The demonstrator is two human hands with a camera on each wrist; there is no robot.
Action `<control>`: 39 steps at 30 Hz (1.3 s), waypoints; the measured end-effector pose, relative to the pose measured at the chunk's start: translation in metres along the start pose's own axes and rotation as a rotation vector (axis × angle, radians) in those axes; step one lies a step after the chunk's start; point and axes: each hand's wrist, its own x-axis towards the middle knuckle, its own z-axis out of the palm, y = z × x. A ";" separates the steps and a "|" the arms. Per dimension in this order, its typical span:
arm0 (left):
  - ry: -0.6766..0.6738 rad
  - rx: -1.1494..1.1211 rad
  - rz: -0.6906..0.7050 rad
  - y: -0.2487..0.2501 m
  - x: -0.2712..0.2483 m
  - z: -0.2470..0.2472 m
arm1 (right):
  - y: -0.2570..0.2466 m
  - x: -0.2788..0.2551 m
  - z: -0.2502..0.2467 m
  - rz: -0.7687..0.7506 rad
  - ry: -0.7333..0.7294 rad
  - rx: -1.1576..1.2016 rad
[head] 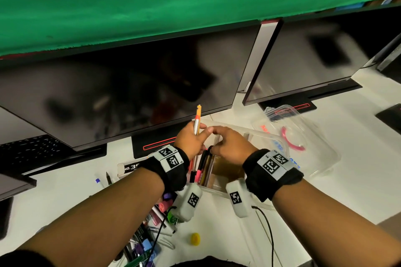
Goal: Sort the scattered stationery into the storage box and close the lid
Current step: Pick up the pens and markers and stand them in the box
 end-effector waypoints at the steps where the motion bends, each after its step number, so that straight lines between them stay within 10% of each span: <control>1: 0.003 0.012 -0.017 -0.002 0.001 0.001 | 0.002 -0.003 0.002 0.021 -0.026 -0.051; 20: -0.211 0.461 0.065 -0.019 -0.024 -0.015 | 0.084 -0.052 0.053 -0.292 -0.053 -0.450; 28: -0.608 1.409 0.261 -0.008 -0.044 -0.007 | 0.077 -0.057 0.060 -0.240 -0.059 -0.504; 34: -0.582 1.454 0.212 0.008 -0.043 -0.005 | 0.075 -0.058 0.059 -0.217 -0.080 -0.521; 39: -0.301 1.189 0.225 0.023 -0.037 -0.014 | 0.075 -0.056 0.056 -0.218 -0.068 -0.496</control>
